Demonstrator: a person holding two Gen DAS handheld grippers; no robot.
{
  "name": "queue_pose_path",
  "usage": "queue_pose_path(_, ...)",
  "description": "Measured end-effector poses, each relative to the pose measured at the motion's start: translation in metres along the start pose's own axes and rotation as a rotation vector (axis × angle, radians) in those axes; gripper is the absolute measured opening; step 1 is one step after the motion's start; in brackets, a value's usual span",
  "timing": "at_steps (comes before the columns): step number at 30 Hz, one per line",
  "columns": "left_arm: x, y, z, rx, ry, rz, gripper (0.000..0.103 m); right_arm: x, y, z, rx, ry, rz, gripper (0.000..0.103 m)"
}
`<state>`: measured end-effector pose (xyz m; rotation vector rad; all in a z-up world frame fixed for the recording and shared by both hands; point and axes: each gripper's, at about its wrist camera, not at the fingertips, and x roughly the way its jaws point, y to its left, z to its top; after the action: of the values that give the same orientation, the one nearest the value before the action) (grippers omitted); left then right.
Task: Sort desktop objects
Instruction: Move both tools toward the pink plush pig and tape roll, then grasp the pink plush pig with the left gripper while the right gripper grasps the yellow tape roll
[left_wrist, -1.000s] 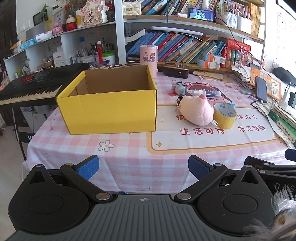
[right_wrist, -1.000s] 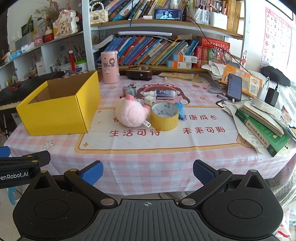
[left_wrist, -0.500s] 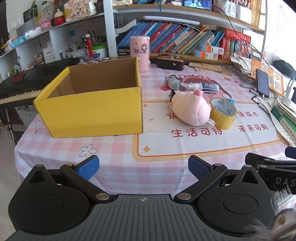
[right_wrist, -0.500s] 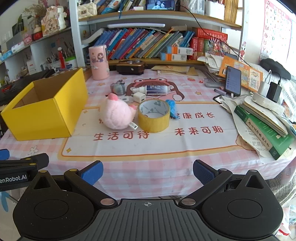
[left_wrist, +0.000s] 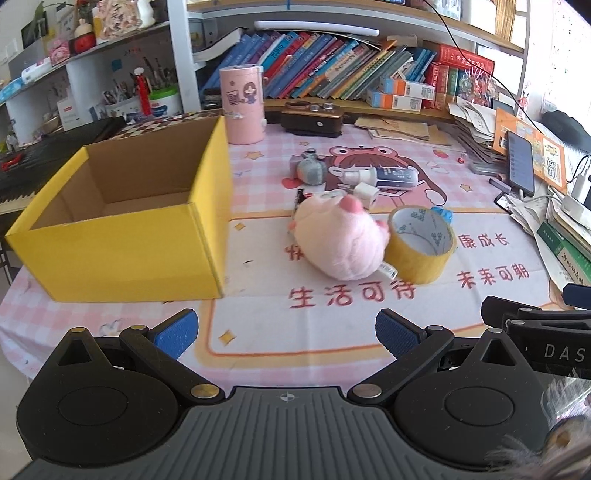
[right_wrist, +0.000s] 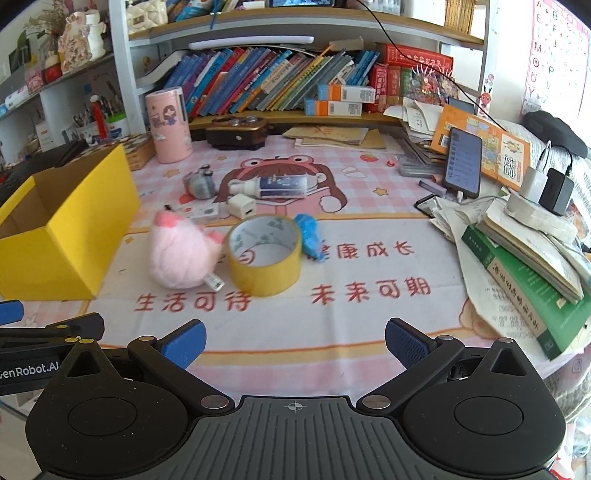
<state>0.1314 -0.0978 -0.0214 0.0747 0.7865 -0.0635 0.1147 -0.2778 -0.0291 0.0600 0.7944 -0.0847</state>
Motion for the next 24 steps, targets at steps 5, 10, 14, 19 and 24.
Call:
queue_pose_path(5,0.008,-0.012,0.009,-0.017,0.005,0.021,0.103,0.013,-0.015,0.012,-0.012,0.004,0.027,0.103)
queue_pose_path(10,0.015,-0.017,0.016,-0.049,0.018,0.065,0.103,0.028,-0.02,0.025,-0.042,0.007,0.08,0.103)
queue_pose_path(14,0.02,-0.021,0.021,-0.075,0.025,0.093,0.103,0.043,-0.022,0.035,-0.067,0.022,0.127,0.102)
queue_pose_path(19,0.026,-0.025,0.025,-0.096,0.033,0.121,0.103,0.066,-0.022,0.043,-0.109,0.048,0.16,0.099)
queue_pose_path(24,0.028,-0.027,0.028,-0.114,0.036,0.151,0.103,0.091,-0.017,0.048,-0.164,0.064,0.178,0.097)
